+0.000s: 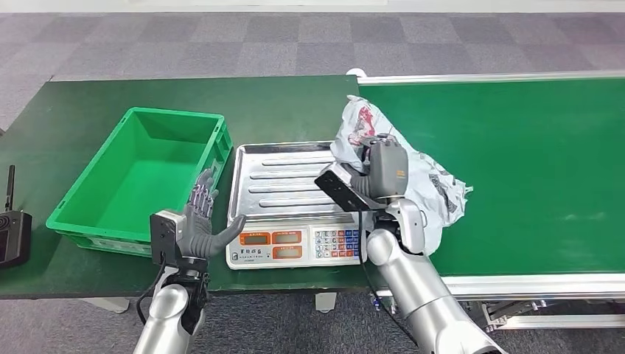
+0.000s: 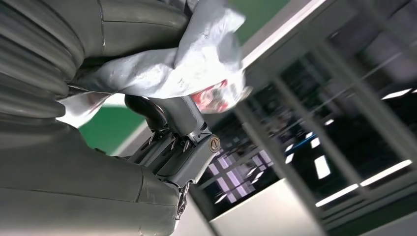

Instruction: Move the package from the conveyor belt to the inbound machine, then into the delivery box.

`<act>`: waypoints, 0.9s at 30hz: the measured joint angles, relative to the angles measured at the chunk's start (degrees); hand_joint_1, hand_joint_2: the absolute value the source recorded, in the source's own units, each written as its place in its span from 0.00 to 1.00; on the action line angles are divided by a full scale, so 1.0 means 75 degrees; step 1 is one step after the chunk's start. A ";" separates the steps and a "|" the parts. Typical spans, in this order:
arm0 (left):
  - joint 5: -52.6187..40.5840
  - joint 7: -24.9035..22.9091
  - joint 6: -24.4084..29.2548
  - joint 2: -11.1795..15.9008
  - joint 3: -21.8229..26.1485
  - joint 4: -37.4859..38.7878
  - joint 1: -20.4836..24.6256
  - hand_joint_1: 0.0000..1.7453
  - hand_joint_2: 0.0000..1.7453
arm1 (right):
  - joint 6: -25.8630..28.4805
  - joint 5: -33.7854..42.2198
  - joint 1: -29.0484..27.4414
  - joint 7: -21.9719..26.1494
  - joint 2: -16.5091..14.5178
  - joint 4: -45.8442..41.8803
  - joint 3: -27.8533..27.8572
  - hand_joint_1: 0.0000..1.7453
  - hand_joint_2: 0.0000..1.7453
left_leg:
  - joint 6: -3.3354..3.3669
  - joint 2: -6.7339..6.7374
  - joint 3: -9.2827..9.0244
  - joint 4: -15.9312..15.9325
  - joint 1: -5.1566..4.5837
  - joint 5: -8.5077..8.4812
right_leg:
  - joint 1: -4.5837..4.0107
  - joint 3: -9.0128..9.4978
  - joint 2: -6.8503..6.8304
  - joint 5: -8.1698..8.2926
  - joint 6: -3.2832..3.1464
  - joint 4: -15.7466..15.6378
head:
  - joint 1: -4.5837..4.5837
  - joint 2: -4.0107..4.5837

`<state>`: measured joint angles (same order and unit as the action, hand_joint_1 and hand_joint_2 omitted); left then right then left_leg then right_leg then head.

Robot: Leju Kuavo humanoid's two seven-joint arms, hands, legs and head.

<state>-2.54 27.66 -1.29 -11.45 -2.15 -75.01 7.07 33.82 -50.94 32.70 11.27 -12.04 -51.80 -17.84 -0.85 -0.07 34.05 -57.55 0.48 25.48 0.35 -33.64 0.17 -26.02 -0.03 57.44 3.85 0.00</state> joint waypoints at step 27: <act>0.0000 0.0052 -0.0101 -0.0114 -0.0063 0.0441 0.0333 0.00 1.00 | -0.1291 0.0953 0.0219 -0.0310 -0.0542 0.0283 -0.1812 1.00 1.00 | 0.0000 -0.0002 0.0001 0.0000 0.0000 0.0000 | 0.0001 -0.0001 -0.0001 0.0000 -0.0001 -0.0001 | 0.0000 0.0000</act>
<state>-2.54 28.06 -2.05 -12.31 -2.62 -71.70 9.57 24.14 -43.80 34.35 8.94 -16.11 -49.68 -31.44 -0.86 -0.09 34.06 -57.55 0.47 25.49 0.36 -33.65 0.16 -26.02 -0.03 57.43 3.85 0.00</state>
